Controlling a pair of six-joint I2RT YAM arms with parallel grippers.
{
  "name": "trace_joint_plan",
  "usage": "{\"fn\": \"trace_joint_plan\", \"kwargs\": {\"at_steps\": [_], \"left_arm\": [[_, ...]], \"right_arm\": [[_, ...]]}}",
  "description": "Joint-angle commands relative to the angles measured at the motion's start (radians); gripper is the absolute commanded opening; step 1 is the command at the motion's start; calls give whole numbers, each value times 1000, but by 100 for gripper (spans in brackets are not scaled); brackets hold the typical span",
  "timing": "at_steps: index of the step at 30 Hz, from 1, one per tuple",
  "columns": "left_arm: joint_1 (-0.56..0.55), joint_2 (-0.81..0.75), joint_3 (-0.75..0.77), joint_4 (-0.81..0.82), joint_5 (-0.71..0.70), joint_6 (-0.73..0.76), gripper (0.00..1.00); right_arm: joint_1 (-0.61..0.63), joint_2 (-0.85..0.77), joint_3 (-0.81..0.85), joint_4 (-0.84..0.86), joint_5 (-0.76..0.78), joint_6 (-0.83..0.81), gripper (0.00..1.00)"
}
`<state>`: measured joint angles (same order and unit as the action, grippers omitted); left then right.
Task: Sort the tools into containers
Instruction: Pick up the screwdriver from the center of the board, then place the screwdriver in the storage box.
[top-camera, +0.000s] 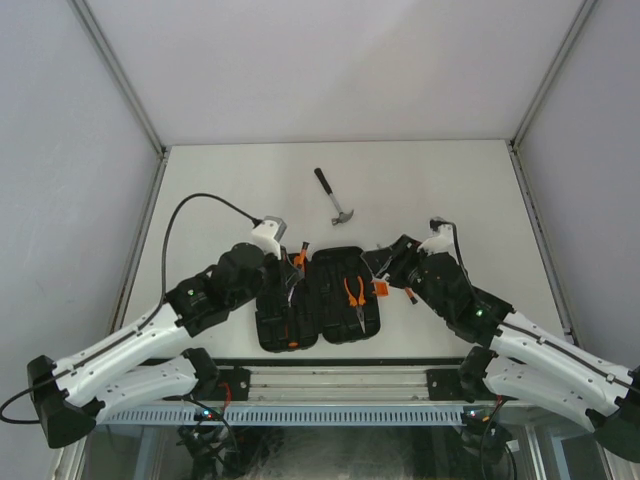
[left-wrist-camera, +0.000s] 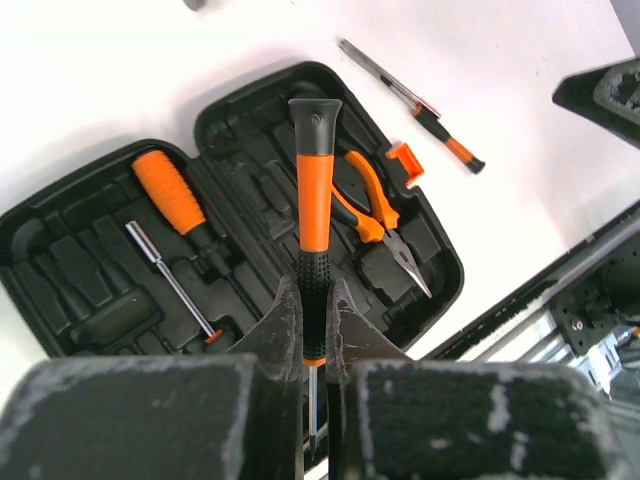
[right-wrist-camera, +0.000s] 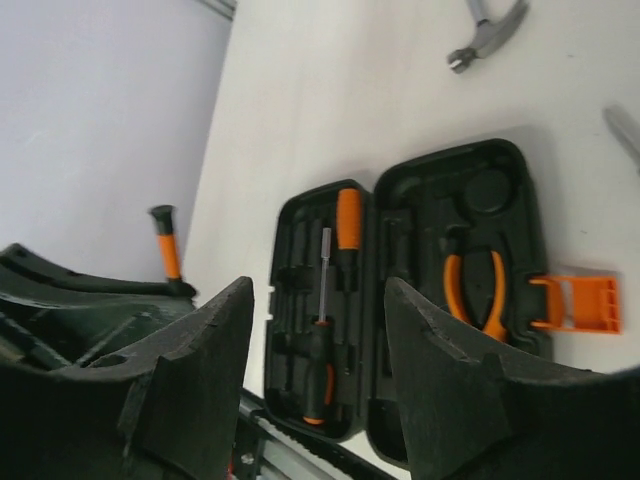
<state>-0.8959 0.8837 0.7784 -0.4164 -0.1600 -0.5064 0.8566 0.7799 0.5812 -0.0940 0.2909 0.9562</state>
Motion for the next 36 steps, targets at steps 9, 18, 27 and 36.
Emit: {"fn": "trace_joint_plan", "kwargs": {"at_steps": [9, 18, 27, 36], "left_arm": [[108, -100, -62, -43, -124, -123, 0], [282, -104, -123, -127, -133, -212, 0], [290, -11, -153, -117, -145, -224, 0], [308, 128, -136, -67, -150, -195, 0]], "right_arm": [[-7, -25, 40, -235, 88, 2, 55], [-4, -7, 18, -255, 69, 18, 55], [-1, -35, -9, -267, 64, 44, 54], [14, -34, -15, -264, 54, 48, 54]]}}
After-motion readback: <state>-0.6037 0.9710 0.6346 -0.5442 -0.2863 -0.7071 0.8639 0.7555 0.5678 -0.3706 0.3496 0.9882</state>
